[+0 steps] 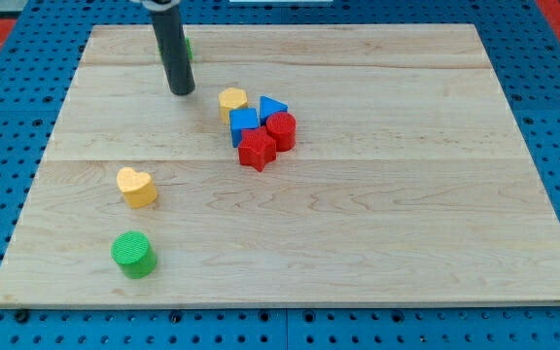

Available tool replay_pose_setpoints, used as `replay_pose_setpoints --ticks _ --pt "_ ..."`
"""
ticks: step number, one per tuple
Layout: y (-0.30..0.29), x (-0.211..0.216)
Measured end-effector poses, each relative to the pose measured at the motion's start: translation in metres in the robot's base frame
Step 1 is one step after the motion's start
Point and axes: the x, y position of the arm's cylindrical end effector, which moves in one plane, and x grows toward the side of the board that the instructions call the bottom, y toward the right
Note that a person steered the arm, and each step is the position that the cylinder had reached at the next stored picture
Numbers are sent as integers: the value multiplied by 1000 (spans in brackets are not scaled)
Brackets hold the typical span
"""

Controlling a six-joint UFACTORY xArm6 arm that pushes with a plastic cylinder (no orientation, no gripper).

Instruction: Move the green star towards the bottom

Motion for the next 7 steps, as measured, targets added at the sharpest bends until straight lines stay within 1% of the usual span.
replay_pose_setpoints --ticks 1,2,3,4,5,6,7 --pt "-52 -32" --pt "-62 -87" --pt "-40 -100" --pt "-10 -80" --pt "-16 -30" --pt "-16 -28" --pt "-4 -65"
